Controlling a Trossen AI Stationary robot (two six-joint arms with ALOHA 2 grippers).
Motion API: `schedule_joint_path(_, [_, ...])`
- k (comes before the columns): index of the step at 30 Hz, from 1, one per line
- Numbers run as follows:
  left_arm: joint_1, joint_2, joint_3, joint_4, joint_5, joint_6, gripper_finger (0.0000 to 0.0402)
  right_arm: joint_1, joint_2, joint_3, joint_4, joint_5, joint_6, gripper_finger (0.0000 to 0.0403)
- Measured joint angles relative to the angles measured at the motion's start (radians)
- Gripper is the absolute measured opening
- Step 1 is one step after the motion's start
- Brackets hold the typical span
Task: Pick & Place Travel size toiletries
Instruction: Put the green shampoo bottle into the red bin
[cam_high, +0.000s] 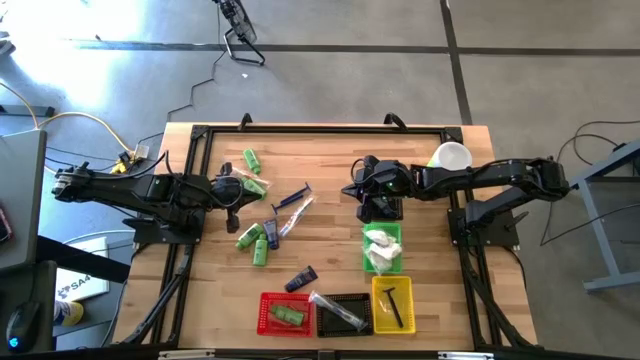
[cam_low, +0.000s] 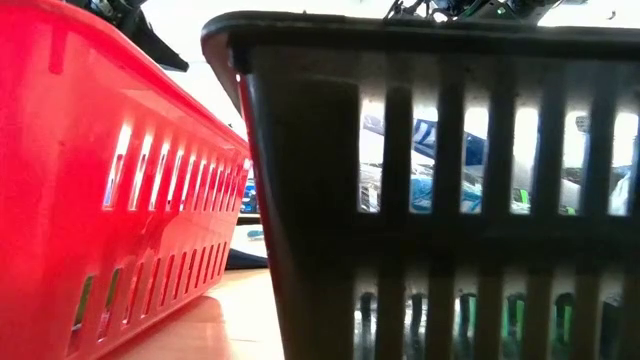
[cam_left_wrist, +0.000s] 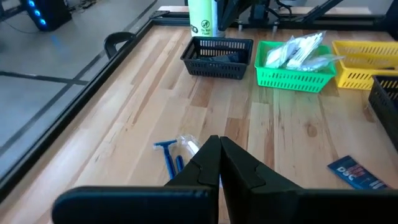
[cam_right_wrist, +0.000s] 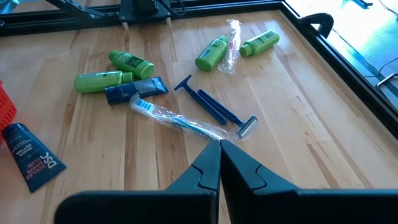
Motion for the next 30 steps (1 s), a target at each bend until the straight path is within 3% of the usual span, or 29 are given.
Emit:
schedule_joint_path(4, [0.000,0.021,0.000,0.001,0.000,0.030,0.0038,0.000,0.000,0.000,0.000,0.000,0.000,0.0002])
schedule_joint_path(17, [0.000,0.096,0.000,-0.026,-0.001,0.031,0.0204,0.000,0.000,0.000,0.000,0.000,0.000,0.0002])
schedule_joint_path(22, [0.000,0.101,-0.001,-0.019,-0.001,0.020,0.0224,0.000,0.000,0.000,0.000,0.000,0.000,0.0002])
schedule_joint_path(25, [0.000,0.101,0.000,-0.029,0.010,-0.069,0.0225,0.000,0.000,0.000,0.000,0.000,0.000,0.0002])
schedule_joint_path(30, [0.000,0.098,0.000,-0.189,0.084,-0.200,0.0226,0.000,0.000,0.000,0.000,0.000,0.000,0.0003])
